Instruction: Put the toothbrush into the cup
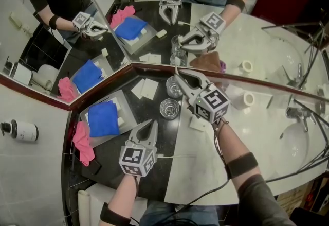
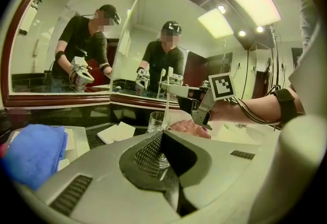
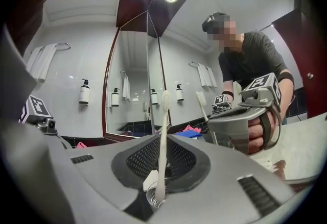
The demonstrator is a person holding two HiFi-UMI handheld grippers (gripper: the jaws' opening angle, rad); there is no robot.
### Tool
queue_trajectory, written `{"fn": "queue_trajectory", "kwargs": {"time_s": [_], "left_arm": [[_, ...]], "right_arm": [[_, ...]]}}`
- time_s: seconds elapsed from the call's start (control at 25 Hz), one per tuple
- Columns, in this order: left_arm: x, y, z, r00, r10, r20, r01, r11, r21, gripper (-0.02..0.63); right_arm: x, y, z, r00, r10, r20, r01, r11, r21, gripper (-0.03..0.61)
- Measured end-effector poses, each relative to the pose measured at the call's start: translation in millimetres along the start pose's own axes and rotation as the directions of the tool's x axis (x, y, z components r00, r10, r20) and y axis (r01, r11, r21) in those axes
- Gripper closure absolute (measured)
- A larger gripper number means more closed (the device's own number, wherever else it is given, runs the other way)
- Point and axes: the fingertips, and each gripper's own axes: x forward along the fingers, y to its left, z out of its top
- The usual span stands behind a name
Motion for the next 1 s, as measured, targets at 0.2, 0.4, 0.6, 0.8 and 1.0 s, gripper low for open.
{"fn": "queue_trajectory", "kwargs": {"time_s": [0.2,0.4,0.6,0.8,1.0], "left_arm": [[-1,1,-8,1.0,-0.002,-0.01,0.002,1.0,-0.001,0.612],[-3,4,-14,1.0,-0.001,-0.018,0.001,1.0,-0.006,0.612],[-7,8,-16,1.0,0.005,-0.02,-0.005,1.0,-0.013,0.612],[-8,10,-17,1.0,0.006,-0.021,-0.006,1.0,-0.019,0.612],[-11,11,-19,1.0,0.003,-0.021,-0.004,1.0,-0.022,0.612]], "right_arm": [[0,-1,-29,0.997,-0.012,-0.072,0.012,1.0,0.0,0.517],[-1,-6,-58,0.982,-0.064,-0.176,0.055,0.997,-0.055,0.515],[1,-6,-71,0.973,-0.085,-0.214,0.07,0.995,-0.076,0.509],[7,-1,-75,0.964,-0.093,-0.25,0.062,0.989,-0.131,0.5],[7,-2,-79,0.958,-0.106,-0.265,0.073,0.988,-0.133,0.463]]}}
